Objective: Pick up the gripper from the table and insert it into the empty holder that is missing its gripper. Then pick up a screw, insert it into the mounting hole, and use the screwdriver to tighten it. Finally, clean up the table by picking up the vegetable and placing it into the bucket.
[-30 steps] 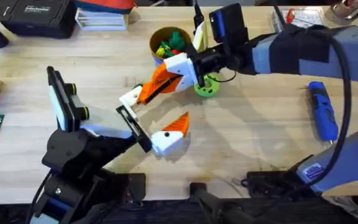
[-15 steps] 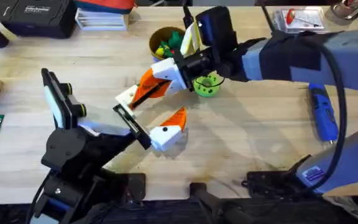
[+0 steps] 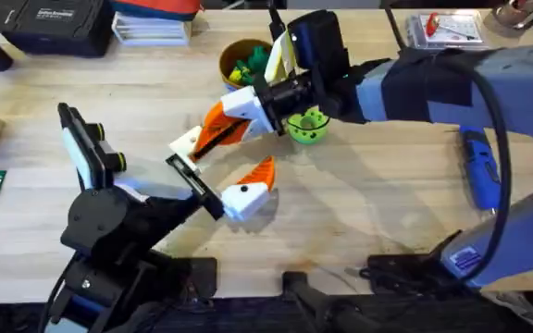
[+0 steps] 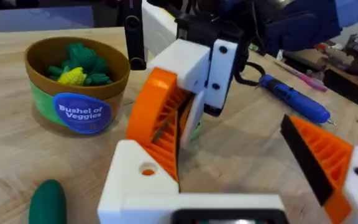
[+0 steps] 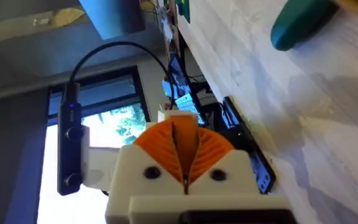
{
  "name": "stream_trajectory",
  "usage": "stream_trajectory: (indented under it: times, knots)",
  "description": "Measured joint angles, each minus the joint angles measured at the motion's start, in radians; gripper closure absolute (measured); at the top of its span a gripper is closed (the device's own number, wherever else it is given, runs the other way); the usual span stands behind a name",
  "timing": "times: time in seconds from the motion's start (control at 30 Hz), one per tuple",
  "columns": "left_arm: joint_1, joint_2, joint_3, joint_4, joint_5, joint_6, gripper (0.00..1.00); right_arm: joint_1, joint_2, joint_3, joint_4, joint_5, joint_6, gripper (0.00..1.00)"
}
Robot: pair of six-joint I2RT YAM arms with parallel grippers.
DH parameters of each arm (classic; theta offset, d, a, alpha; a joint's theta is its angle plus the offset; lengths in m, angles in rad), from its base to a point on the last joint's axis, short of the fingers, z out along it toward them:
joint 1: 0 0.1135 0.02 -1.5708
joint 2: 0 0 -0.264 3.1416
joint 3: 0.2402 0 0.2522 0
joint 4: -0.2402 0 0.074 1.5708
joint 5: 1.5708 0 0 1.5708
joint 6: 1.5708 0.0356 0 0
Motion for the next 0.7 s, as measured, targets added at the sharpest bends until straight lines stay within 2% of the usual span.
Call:
stream_trajectory:
  times: [0.2, 0.3, 0.4, 0.53, 0.6, 0.63, 0.7]
  knots:
    - [0.001, 0.000, 0.000, 0.000, -0.003, 0.000, 0.015, 0.003, 0.000, 0.000, 0.003, 0.006, 0.000, 0.994]
    - [0.001, 0.000, 0.000, 0.000, -0.003, 0.001, 0.015, 0.007, 0.000, 0.000, 0.003, 0.013, 0.003, 0.886]
    - [0.002, -0.001, 0.000, 0.000, -0.002, 0.007, 0.015, 0.023, 0.000, 0.000, 0.001, 0.036, 0.014, 0.704]
    - [0.002, -0.004, 0.000, 0.001, -0.017, 0.029, 0.015, 0.028, 0.000, 0.000, -0.024, 0.071, 0.014, 0.330]
    - [0.004, -0.008, 0.000, 0.002, -0.032, 0.046, 0.015, 0.031, 0.000, -0.004, -0.053, 0.090, 0.006, 0.062]
    - [0.005, -0.011, 0.000, 0.002, -0.037, 0.048, 0.015, 0.031, 0.000, -0.007, -0.058, 0.094, 0.003, 0.025]
    - [0.005, -0.012, 0.000, 0.001, -0.037, 0.050, 0.015, 0.031, 0.000, -0.008, -0.065, 0.098, -0.002, 0.011]
